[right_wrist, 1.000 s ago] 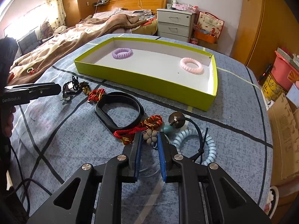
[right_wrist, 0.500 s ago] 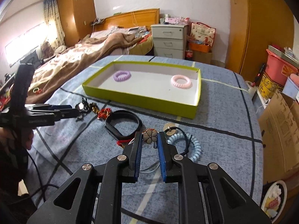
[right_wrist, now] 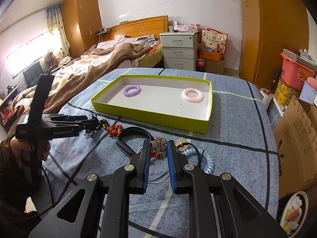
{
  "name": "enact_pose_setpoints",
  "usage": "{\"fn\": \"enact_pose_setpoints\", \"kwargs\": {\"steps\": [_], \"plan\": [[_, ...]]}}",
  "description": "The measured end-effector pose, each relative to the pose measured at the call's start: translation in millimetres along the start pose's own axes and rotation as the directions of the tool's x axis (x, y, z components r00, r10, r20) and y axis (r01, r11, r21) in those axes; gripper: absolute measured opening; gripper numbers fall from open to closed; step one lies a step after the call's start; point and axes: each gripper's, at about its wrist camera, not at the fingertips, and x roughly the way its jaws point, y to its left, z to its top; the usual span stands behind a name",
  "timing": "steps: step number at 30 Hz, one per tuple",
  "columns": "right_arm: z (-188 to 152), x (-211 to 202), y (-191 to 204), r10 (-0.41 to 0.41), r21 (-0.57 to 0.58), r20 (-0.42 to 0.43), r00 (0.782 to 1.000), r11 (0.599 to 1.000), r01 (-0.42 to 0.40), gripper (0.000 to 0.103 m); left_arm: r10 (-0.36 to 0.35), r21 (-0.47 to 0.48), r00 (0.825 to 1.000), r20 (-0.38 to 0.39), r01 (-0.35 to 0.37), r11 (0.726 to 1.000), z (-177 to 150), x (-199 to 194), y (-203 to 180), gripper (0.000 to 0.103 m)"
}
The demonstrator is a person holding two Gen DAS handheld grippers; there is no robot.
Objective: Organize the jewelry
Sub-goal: 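Grasp the black charm hair tie with the left tool while the right grasps the flower tie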
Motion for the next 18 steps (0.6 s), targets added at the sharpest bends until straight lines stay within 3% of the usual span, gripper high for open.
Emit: {"fn": "enact_pose_setpoints", "kwargs": {"steps": [4, 10, 18], "plan": [[-1, 0, 1, 0.005, 0.003, 0.000, 1.000, 1.000, -0.005, 0.017, 0.004, -0.005, 1.000, 0.014, -0.004, 1.000, -5, -3, 1, 0.048], [-4, 3, 3, 0.009, 0.005, -0.009, 1.000, 1.000, -0.009, 0.017, -0.011, -0.007, 1.000, 0.009, 0.011, 1.000, -9, -6, 6, 0.020], [-5, 2, 3, 0.005, 0.016, -0.005, 1.000, 1.000, -0.005, 0.017, -0.025, -0.024, 0.999, 0.035, 0.026, 0.999, -10, -14, 9, 0.018]]}}
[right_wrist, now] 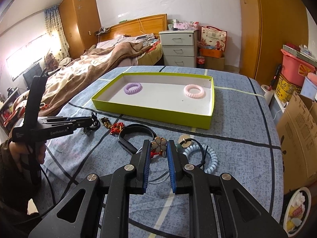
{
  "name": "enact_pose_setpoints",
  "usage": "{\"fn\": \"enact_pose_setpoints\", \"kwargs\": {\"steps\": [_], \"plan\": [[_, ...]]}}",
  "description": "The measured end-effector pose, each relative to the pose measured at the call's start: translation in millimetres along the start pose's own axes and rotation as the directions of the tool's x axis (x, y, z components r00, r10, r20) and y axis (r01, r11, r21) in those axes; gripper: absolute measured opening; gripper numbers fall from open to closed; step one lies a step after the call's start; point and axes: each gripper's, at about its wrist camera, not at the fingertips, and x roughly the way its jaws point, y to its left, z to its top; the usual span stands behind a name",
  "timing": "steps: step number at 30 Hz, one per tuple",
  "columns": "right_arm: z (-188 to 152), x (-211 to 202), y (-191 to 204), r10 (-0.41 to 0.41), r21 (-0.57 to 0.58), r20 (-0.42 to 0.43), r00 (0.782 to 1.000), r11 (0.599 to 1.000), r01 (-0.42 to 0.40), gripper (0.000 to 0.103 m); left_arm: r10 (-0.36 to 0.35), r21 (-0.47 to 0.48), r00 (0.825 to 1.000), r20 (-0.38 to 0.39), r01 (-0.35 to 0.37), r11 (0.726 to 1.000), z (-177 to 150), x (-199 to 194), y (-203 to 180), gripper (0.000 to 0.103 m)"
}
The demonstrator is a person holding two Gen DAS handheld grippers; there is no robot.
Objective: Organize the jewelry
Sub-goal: 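Grasp the black charm hair tie with the left tool while the right grasps the flower tie, then place the black tie by the purple coil while the right tool places the flower tie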
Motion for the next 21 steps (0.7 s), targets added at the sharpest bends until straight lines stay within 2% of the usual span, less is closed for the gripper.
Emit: {"fn": "enact_pose_setpoints", "kwargs": {"steps": [13, 21], "plan": [[16, -10, -2, -0.025, 0.011, 0.033, 0.999, 1.000, 0.025, 0.017, -0.054, -0.028, 0.996, 0.071, 0.056, 0.998, 18, -23, 3, 0.018], [48, 2, -10, -0.052, 0.033, 0.035, 0.998, 0.998, 0.051, 0.017, -0.083, -0.018, 0.991, 0.107, 0.086, 0.996, 53, -28, -1, 0.018]]}}
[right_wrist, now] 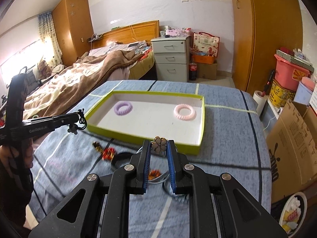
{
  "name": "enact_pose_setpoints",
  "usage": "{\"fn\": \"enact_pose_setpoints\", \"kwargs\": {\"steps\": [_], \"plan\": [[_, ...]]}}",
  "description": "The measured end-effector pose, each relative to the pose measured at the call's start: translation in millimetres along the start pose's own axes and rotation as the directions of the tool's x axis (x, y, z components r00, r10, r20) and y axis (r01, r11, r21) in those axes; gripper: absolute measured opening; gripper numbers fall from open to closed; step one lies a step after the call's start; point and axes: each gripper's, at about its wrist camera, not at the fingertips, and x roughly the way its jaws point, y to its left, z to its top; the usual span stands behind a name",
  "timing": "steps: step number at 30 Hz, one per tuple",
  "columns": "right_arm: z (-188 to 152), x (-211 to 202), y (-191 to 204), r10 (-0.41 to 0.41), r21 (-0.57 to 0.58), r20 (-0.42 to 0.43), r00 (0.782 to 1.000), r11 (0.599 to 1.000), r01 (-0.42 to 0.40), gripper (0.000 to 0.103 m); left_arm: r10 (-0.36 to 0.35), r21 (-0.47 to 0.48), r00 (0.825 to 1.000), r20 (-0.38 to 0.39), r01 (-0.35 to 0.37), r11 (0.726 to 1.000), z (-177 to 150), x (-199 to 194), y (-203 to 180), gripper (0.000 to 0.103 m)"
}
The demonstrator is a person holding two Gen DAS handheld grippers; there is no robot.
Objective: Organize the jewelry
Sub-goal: 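Place the black tie by the purple coil while the right tool places the flower tie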
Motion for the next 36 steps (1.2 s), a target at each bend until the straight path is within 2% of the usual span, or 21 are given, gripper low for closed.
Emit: {"fn": "enact_pose_setpoints", "kwargs": {"steps": [3, 12, 15, 27, 36], "plan": [[14, 10, -4, -0.009, 0.009, -0.001, 1.000, 1.000, 0.009, 0.017, 0.001, 0.024, 1.000, 0.017, -0.002, 1.000, 11, 3, -6, 0.018], [43, 51, -23, -0.039, 0.019, -0.039, 0.998, 0.999, 0.040, 0.017, -0.031, 0.033, 1.000, -0.005, 0.031, 0.999, 35, 29, -16, 0.018], [44, 67, -32, -0.057, 0.026, -0.077, 0.995, 0.998, 0.059, 0.017, -0.049, 0.029, 0.998, -0.025, 0.050, 0.998, 39, 43, -20, 0.018], [45, 113, -55, -0.082, 0.034, -0.172, 0.982, 0.995, 0.089, 0.017, -0.017, 0.012, 0.993, -0.114, 0.018, 1.000, 38, 88, -16, 0.019], [43, 125, -57, -0.104, 0.021, -0.192, 0.976, 0.994, 0.111, 0.017, 0.001, -0.029, 0.989, -0.145, -0.005, 1.000, 33, 98, -4, 0.019]]}}
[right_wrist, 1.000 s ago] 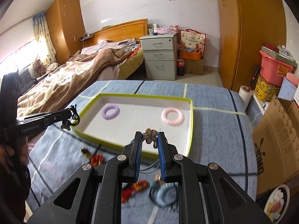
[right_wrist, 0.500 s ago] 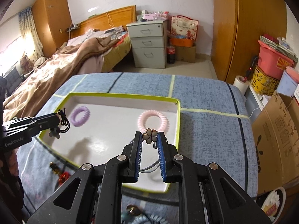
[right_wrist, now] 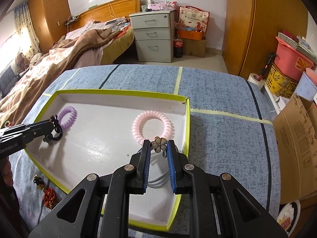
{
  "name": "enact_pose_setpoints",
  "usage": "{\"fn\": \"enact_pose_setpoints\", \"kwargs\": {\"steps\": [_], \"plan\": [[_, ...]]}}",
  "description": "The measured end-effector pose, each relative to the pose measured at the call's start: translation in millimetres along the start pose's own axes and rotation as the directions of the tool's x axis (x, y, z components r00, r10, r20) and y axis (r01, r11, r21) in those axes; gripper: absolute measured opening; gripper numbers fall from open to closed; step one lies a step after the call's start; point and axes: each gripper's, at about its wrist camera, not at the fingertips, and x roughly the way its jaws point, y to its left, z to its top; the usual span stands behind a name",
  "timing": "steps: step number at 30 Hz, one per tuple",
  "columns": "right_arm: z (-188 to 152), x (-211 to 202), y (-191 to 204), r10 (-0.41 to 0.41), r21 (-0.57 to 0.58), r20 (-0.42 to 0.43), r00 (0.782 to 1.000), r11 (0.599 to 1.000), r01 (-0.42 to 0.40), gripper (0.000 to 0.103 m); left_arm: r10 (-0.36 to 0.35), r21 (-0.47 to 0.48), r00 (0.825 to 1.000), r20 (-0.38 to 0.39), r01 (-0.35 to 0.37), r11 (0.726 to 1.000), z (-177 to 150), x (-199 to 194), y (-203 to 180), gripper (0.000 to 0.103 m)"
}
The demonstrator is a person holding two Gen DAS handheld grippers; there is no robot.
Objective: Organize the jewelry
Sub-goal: 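Place the black tie by the purple coil while the right tool places the flower tie, then grasp the light-blue coil keychain with the right tool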
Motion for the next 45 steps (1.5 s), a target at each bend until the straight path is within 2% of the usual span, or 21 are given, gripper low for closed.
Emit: {"fn": "enact_pose_setpoints", "kwargs": {"steps": [12, 14, 16, 20, 22, 29, 37, 45], "plan": [[1, 3, 4, -0.014, -0.016, -0.001, 1.000, 1.000, 0.014, 0.018, 0.010, -0.039, 1.000, -0.014, -0.011, 0.999, -2, 2, 11, 0.020], [1, 3, 5, -0.013, -0.018, -0.002, 1.000, 1.000, 0.013, 0.018, 0.002, -0.039, 1.000, -0.013, -0.002, 0.999, -2, 2, 11, 0.028], [1, 3, 6, -0.013, -0.021, -0.001, 1.000, 1.000, 0.013, 0.019, 0.003, -0.041, 1.000, -0.010, -0.003, 0.999, -2, 1, 11, 0.031], [0, -1, 7, 0.003, -0.025, 0.013, 1.000, 1.000, -0.002, 0.033, 0.005, -0.034, 1.000, -0.006, -0.006, 0.999, -3, -2, 11, 0.037], [-1, -4, 7, 0.007, -0.027, 0.024, 1.000, 1.000, -0.007, 0.036, -0.003, -0.034, 1.000, -0.006, 0.002, 0.999, -4, -4, 10, 0.040], [-4, -22, 5, 0.014, -0.006, 0.060, 0.998, 1.000, -0.014, 0.036, 0.006, -0.020, 1.000, 0.028, -0.005, 1.000, -10, -20, 5, 0.046], [-25, -57, -2, 0.031, 0.021, 0.106, 0.994, 0.999, -0.033, 0.036, -0.019, -0.001, 0.996, 0.084, 0.020, 1.000, -30, -55, -3, 0.049], [-59, -73, 1, 0.088, -0.002, 0.091, 0.992, 0.996, -0.089, 0.036, -0.024, -0.027, 0.995, 0.100, 0.027, 0.999, -58, -75, 0, 0.050]]}}
